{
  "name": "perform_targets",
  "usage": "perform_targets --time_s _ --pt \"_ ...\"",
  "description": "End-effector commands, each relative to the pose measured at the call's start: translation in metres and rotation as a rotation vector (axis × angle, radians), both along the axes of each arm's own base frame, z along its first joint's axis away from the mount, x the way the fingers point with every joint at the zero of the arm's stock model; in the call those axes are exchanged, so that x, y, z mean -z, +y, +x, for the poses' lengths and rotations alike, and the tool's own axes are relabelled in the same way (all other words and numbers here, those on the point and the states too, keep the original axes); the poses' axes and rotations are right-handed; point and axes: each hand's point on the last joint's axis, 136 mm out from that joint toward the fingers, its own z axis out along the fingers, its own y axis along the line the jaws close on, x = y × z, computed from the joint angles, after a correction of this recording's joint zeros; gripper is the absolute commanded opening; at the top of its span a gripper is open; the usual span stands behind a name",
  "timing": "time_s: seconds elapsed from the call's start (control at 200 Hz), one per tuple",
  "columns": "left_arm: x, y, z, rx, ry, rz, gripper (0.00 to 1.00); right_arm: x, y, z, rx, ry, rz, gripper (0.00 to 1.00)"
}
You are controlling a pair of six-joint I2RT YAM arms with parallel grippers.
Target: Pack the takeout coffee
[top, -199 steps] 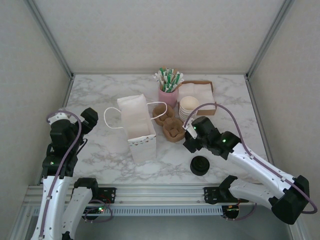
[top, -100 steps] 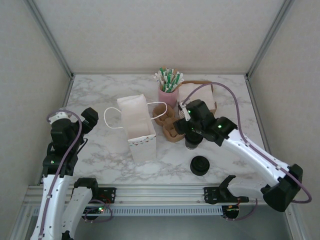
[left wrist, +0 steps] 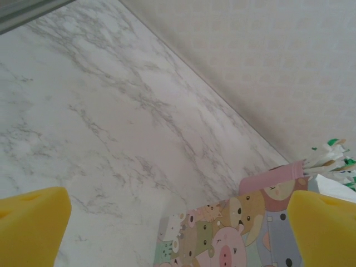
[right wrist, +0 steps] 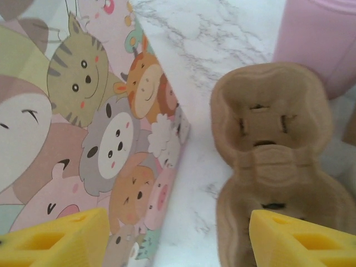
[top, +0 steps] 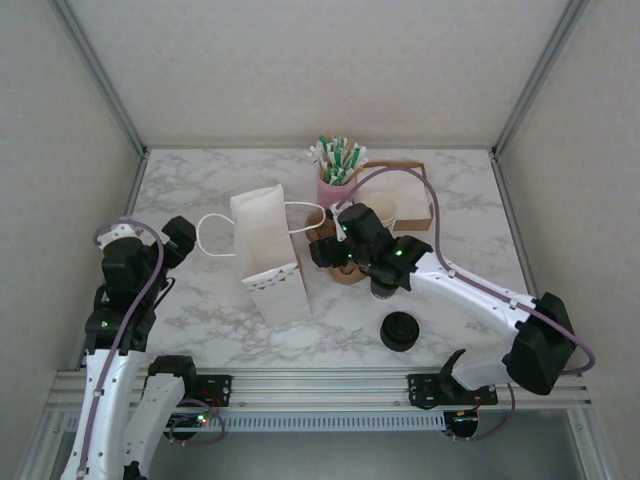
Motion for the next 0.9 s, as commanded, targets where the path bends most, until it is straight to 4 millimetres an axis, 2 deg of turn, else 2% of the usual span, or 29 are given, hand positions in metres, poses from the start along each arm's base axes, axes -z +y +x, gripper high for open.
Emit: perform_targets --time_s 0.0,0.22,0.27,0.4,0.455,0.526,0.631,0.691,0.746,0.896 --pt "-0.016 0.014 -0.009 -0.063 -0.017 0.042 1.00 0.004 0.019 -0.002 0.000 0.027 0.075 0.68" --pt "-0.032 0.013 -0.015 -0.043 -0.062 0.070 0.94 0.010 0.031 0.004 0.009 0.031 0.113 0.69" --pt "-0.037 0.019 -0.020 -0.073 -0.065 0.093 0.89 0.010 0.032 0.005 0.013 0.026 0.115 0.69" --pt "-0.049 0.044 -0.039 -0.211 -0.080 0.148 0.88 0.010 0.028 0.011 0.037 0.004 0.096 0.70" --pt "-0.055 0.047 -0.044 -0.225 -0.102 0.154 0.85 0.011 0.027 0.011 0.037 0.001 0.091 0.70" --pt "-0.061 0.026 -0.037 -0.108 -0.161 0.120 0.82 0.012 0.028 0.011 0.035 0.003 0.083 0.70" --pt "-0.072 -0.030 -0.022 0.195 -0.261 -0.005 0.80 0.015 0.027 0.011 0.038 0.013 0.068 0.70" --pt "-0.078 -0.053 -0.020 0.317 -0.308 -0.065 0.77 0.016 0.026 0.010 0.037 0.014 0.062 0.70" --pt "-0.079 -0.060 -0.019 0.357 -0.319 -0.097 0.74 0.016 0.025 0.010 0.040 0.013 0.059 0.70" --pt "-0.080 -0.065 -0.019 0.382 -0.325 -0.115 0.65 0.017 0.022 0.010 0.046 0.012 0.053 0.70"
